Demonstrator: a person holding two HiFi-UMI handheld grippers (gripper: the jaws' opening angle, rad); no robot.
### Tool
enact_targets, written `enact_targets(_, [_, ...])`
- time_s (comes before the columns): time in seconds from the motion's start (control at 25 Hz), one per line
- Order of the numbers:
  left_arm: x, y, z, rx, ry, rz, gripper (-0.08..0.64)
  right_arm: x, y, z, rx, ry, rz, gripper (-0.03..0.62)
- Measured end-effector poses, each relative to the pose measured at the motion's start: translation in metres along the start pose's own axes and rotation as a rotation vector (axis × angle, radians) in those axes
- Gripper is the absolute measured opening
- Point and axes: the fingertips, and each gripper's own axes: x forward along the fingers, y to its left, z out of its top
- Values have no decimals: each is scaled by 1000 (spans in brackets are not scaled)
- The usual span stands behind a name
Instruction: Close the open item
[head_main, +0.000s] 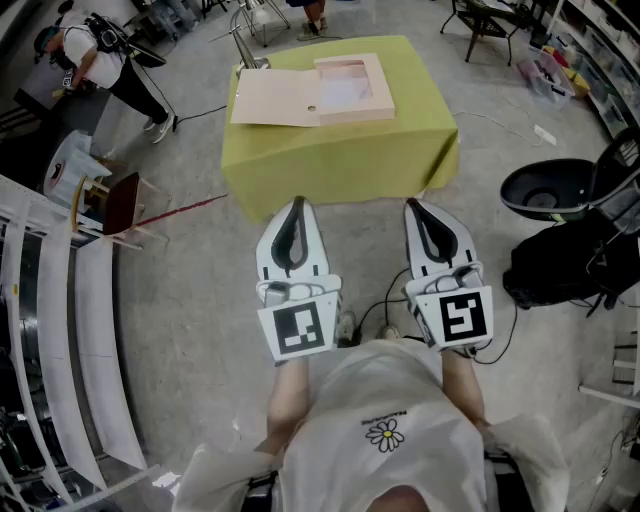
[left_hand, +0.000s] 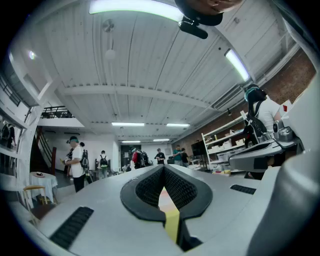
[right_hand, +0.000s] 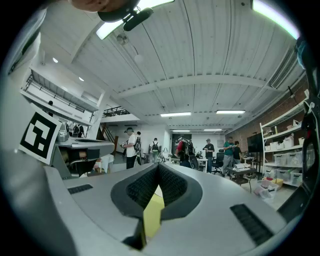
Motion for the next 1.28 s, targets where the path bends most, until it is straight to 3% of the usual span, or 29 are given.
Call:
enact_targets(0.16, [3, 0, -2, -26, 11, 5, 12, 1, -3, -4, -2, 3, 5, 12])
enact_targets(0.36, [7, -2, -6, -2, 22, 8, 13, -1, -7, -5, 19, -4, 40, 12])
enact_targets(0.52, [9, -7, -14, 15, 35, 46, 14, -10, -24, -17, 62, 36, 53, 12])
enact_targets(0.64, [11, -7, -28, 71, 77, 107, 13, -17, -44, -32, 73, 89, 24, 12])
enact_targets(0.76, [6, -4, -32, -15, 84, 143, 14, -30, -55, -39, 45, 99, 14, 12])
enact_targets(0.84, [6, -5, -28, -59, 66, 154, 14, -34, -62, -43, 74, 87, 26, 12])
enact_targets(1.0, [6, -10, -16, 59, 53, 172, 14, -40, -63, -48, 132, 74, 84, 12])
enact_targets(1.28, [47, -13, -19, 62, -7, 143, 14, 1, -73, -61, 65, 99, 86, 12])
